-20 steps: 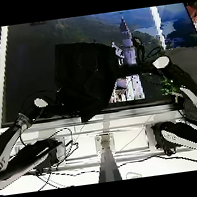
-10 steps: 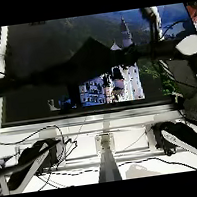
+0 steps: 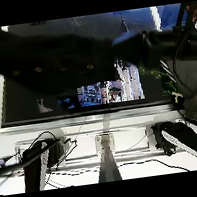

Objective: Fold the clothes and pants, and hang the long-sleeved shirts on hangers.

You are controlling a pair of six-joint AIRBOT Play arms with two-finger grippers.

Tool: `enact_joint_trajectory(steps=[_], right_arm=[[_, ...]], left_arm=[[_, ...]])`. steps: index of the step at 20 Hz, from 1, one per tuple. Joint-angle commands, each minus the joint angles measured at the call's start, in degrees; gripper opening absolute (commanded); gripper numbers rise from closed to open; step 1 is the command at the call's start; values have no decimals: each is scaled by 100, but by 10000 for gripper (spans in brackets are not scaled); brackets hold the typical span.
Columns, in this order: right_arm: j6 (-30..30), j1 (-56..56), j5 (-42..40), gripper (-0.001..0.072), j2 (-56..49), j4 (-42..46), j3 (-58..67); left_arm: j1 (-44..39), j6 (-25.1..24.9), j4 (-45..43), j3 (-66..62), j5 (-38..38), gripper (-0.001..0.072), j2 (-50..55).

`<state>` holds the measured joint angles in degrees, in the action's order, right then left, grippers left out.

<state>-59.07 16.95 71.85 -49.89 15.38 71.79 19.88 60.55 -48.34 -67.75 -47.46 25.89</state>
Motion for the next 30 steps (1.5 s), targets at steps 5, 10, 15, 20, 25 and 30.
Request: enact_joint_trajectory(steps=[5,10,15,20,25,30], right_arm=[[-887,1036,-555,35,109,2527,-236],[-2332,933,-3112,34,-804,4164,-1016],[-2892,9,-3359,34,-2107,4183,-1036],[-2396,-949,-927,34,-2448,4339,-1043],[-1355,-1051,420,74,-2699,4645,-1261],[-1775,-1054,-1156,666,-2708,4966,-1357]], left_arm=[[22,376,-492,1163,-1189,14,-455],[-678,-409,986,2699,420,14,1370],[-2022,-402,940,2494,857,14,3355],[-2240,-50,-212,2496,-365,14,3738],[-2608,79,-304,2509,-933,16,4124],[-3187,79,-214,2507,-890,690,4603]])
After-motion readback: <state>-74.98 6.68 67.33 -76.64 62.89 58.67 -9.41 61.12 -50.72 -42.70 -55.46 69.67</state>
